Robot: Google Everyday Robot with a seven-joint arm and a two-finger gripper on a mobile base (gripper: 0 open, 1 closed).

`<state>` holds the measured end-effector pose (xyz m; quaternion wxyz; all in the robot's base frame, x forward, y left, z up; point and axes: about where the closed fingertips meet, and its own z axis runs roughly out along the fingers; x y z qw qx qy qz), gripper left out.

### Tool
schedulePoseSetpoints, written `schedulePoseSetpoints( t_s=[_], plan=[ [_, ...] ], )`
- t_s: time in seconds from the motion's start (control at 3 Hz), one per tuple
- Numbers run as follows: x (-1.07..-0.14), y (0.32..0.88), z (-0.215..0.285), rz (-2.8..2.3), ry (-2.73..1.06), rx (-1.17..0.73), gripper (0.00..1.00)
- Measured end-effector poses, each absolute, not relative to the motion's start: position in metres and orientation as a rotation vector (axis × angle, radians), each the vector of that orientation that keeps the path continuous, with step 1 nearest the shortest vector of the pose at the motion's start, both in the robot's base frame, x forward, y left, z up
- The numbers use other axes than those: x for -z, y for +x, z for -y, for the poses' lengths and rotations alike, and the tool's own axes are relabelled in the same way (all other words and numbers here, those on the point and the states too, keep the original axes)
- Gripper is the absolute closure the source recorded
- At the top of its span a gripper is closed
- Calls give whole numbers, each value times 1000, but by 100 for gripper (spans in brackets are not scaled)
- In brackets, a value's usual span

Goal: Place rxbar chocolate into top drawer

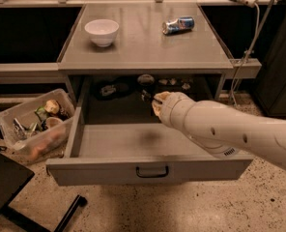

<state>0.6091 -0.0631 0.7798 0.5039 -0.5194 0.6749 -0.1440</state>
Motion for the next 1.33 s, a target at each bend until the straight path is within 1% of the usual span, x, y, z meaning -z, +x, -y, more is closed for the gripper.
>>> schedulePoseSetpoints(
  t_s=[0.33, 0.67, 1.0, 1.33],
  plan=[
    [-759, 614, 89, -1721, -1253, 338, 100],
    [-763, 620, 111, -1752, -1210, 363, 100],
    [-763, 620, 111, -1752, -1210, 363, 100],
    [-737, 622, 110, -1792, -1229, 318, 100]
  ],
)
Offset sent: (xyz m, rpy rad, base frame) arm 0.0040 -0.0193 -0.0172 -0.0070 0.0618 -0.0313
